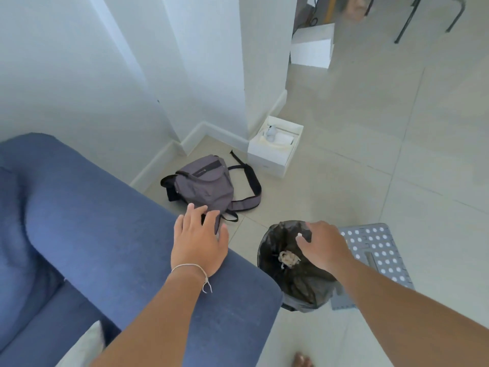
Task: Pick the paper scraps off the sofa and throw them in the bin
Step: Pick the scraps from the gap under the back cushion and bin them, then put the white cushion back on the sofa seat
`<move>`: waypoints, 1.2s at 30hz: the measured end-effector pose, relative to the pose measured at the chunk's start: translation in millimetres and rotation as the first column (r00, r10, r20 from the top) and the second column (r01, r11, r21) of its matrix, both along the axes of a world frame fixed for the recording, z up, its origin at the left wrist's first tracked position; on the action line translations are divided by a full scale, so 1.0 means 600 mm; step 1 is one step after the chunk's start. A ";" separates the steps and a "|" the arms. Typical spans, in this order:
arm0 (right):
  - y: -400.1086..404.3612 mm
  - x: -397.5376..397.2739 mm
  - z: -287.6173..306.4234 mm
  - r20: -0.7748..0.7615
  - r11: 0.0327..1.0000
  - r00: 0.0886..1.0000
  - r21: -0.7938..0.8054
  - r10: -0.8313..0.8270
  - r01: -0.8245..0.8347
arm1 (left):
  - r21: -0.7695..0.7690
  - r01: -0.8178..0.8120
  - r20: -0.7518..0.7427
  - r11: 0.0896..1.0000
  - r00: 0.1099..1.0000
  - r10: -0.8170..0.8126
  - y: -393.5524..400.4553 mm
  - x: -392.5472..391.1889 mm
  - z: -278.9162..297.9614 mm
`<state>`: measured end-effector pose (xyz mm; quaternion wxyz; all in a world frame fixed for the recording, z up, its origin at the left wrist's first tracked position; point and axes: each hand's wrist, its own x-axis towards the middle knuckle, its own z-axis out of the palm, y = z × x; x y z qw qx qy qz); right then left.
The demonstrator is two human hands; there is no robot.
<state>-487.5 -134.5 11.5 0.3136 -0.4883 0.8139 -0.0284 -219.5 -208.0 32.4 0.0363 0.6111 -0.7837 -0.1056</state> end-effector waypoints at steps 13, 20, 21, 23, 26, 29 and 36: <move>-0.049 0.166 0.032 0.115 0.963 0.975 -0.216 0.190 -0.162 | -0.058 -0.130 -0.312 0.990 0.944 0.105 -0.001 0.028 0.022; -0.057 0.369 0.093 0.044 0.735 0.815 -0.461 0.578 -0.497 | 0.025 -0.568 -0.424 0.823 0.739 0.523 0.123 0.296 0.050; -0.055 0.406 0.099 0.025 0.683 0.779 -0.499 0.626 -0.533 | 0.038 -0.612 -0.428 0.790 0.704 0.566 0.155 0.341 0.050; -0.049 0.481 0.102 -0.045 0.572 0.701 -0.543 0.711 -0.615 | 0.067 -0.690 -0.412 0.721 0.639 0.650 0.219 0.426 0.040; -0.034 0.582 0.088 -0.209 0.407 0.566 -0.506 0.797 -0.761 | 0.108 -0.756 -0.353 0.646 0.578 0.736 0.308 0.532 0.014; -0.009 0.658 0.059 -0.294 0.290 0.421 -0.400 0.858 -0.870 | 0.158 -0.804 -0.278 0.573 0.521 0.807 0.374 0.611 -0.012; 0.100 0.790 -0.006 -0.098 0.569 0.561 0.103 0.822 -0.816 | 0.288 -0.889 -0.123 0.355 0.334 0.935 0.491 0.746 -0.050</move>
